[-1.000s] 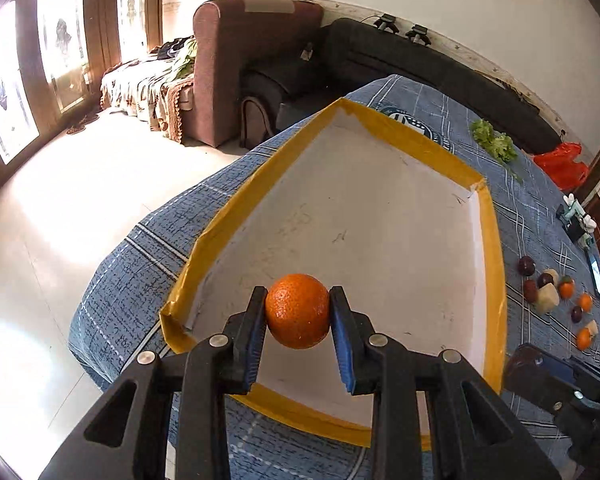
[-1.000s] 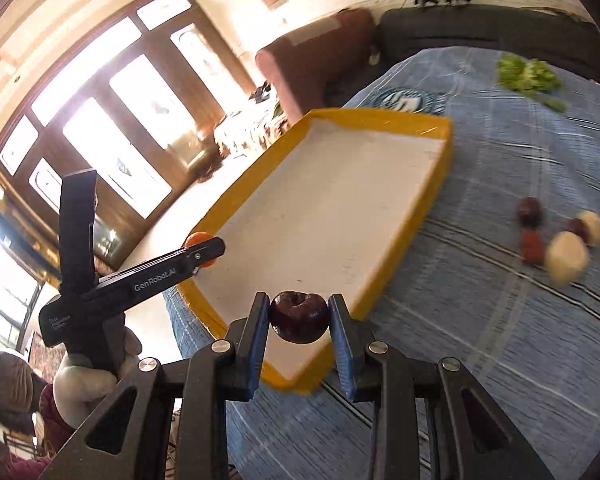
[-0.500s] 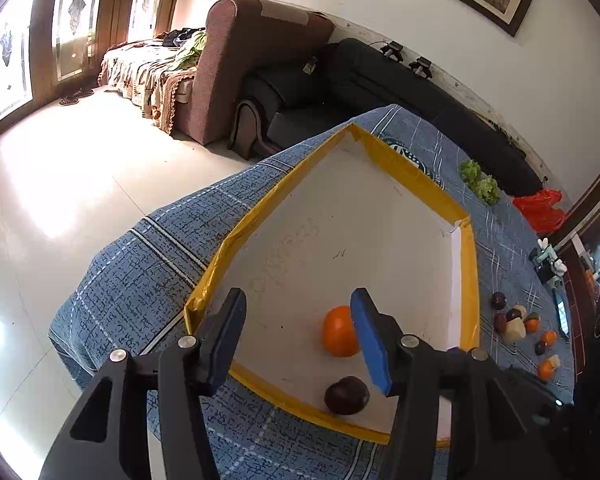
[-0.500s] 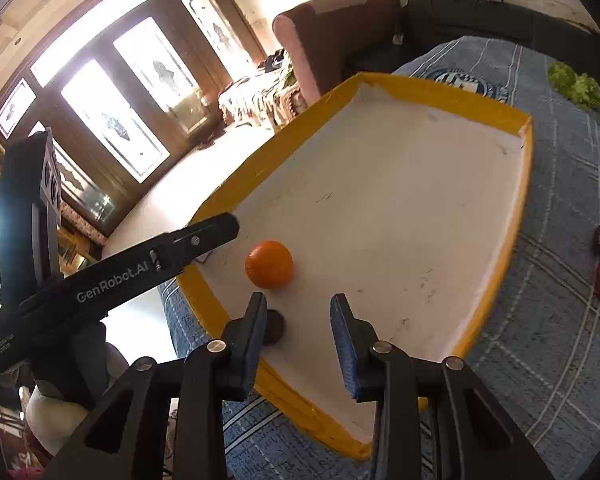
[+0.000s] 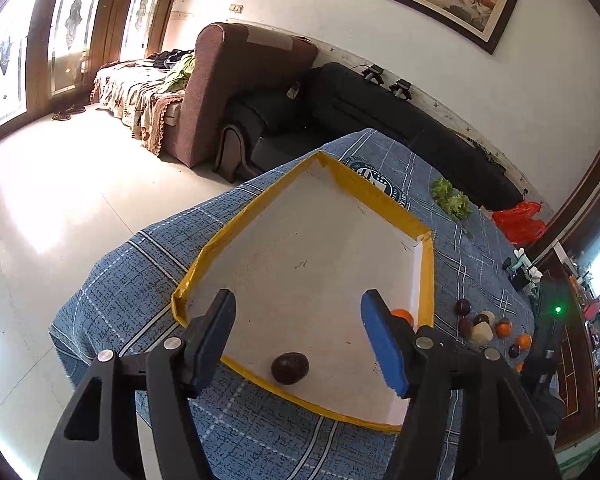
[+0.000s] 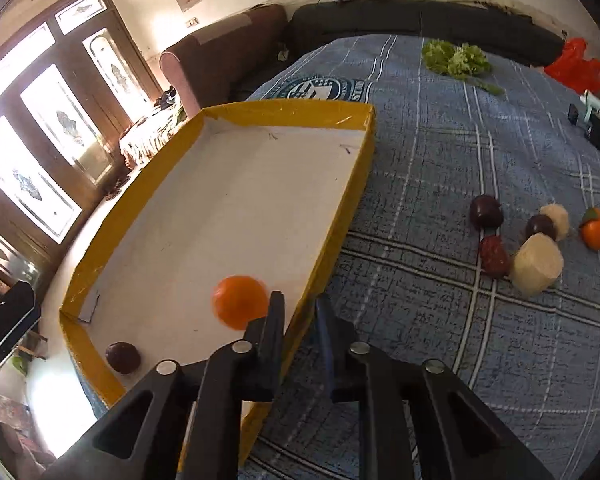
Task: Organize fruits
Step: 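Withdraw both open tools from the tray back toward the fruits, then grasp a mandarin with the right tool while the left tool grasps a cream cylinder, then carry the mandarin and cream cylinder into the tray and open both tools, then withdraw both open tools from the tray back toward the fruits, then grasp a mandarin with the left tool while the right tool grasps a cream cylinder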
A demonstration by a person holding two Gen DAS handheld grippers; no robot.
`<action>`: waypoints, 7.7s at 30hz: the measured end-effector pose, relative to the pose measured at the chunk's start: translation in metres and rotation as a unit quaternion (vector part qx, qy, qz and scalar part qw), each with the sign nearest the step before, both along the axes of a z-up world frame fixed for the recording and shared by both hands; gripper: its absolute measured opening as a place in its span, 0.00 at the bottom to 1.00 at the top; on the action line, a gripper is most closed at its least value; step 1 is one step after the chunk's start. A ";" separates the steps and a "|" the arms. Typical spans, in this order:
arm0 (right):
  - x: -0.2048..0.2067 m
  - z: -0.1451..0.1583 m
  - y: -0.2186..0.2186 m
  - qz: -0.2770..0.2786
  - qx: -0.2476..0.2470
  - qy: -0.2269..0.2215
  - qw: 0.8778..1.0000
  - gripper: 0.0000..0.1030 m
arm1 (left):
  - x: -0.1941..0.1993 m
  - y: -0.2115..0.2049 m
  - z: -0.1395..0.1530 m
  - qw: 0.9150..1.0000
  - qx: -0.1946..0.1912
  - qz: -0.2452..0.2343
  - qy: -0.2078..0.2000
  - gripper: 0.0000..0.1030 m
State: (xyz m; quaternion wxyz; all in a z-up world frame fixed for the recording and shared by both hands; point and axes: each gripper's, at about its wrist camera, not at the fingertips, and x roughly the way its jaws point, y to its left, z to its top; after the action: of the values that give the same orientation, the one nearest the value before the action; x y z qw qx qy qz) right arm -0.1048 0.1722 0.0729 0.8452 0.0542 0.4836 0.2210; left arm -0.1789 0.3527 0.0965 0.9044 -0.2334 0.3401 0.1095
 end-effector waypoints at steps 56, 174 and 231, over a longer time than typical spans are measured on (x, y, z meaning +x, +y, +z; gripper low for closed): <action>-0.052 0.083 -0.342 -0.185 0.031 -0.078 0.979 0.59 | 0.040 -0.202 0.084 0.976 0.021 -0.215 -0.031 0.96; -0.022 0.014 -0.294 -0.227 0.024 -0.055 0.972 0.56 | 0.059 -0.158 0.005 0.975 0.143 -0.168 0.023 0.74; 0.019 -0.016 -0.331 -0.278 0.033 -0.070 0.958 0.34 | 0.148 -0.253 0.008 0.962 0.073 -0.265 -0.009 0.34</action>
State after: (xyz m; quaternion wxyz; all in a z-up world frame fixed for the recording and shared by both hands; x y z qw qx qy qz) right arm -0.0854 -0.1587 0.0568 0.9025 0.1990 0.3818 -0.0031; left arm -0.0304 0.0993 0.1043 0.9187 -0.0692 0.3726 -0.1113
